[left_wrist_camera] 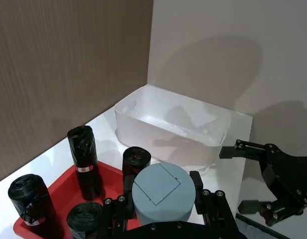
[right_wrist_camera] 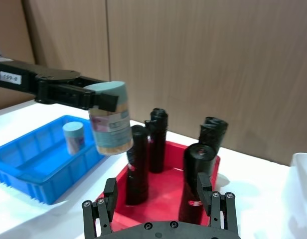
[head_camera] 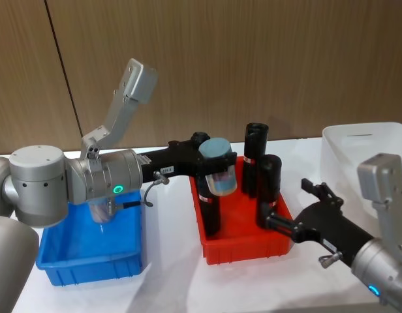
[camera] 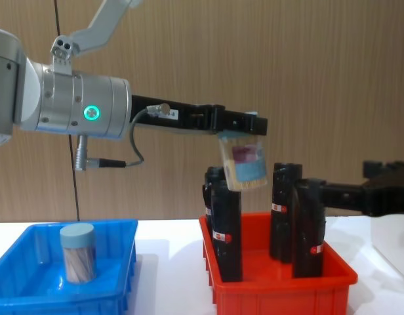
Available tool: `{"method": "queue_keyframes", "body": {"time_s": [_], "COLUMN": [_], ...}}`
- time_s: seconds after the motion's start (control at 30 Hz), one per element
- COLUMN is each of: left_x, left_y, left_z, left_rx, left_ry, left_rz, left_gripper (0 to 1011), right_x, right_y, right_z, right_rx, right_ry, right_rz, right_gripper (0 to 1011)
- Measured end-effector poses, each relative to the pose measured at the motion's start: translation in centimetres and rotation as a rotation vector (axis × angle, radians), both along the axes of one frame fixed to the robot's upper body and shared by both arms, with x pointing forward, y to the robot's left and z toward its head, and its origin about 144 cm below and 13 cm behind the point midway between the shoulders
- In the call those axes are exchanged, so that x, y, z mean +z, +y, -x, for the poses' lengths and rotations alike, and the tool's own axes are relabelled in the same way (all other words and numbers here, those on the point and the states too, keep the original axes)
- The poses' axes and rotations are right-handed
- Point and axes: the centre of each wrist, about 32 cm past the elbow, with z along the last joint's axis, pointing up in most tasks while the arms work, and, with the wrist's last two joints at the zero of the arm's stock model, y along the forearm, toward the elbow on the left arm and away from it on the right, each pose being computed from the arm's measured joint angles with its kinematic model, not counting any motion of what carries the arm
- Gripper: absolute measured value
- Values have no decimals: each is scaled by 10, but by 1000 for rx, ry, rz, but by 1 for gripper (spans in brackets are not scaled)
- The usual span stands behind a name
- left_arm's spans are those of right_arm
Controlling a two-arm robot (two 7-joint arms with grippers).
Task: Pick the cotton swabs from the blue box and place them into the white box.
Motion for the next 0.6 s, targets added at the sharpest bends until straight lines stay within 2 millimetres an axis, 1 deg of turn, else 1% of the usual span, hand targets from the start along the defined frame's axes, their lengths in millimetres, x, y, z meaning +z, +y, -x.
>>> {"method": "queue_keyframes", "body": {"time_s": [0.3,0.6], "left_x": [1,1], "left_y": [0,-1], "left_z": [0,-1], "left_rx": [-3,-4], "left_ry": [1,2], "left_rz": [0,1], "left_gripper": [669,669], "right_x": [6,8], "right_y": [7,13], "right_z": [-13,-25], "right_rx": [65,100], "right_ry": [51,104], "right_rz": [9,-1], "right_gripper": [1002,1002]}}
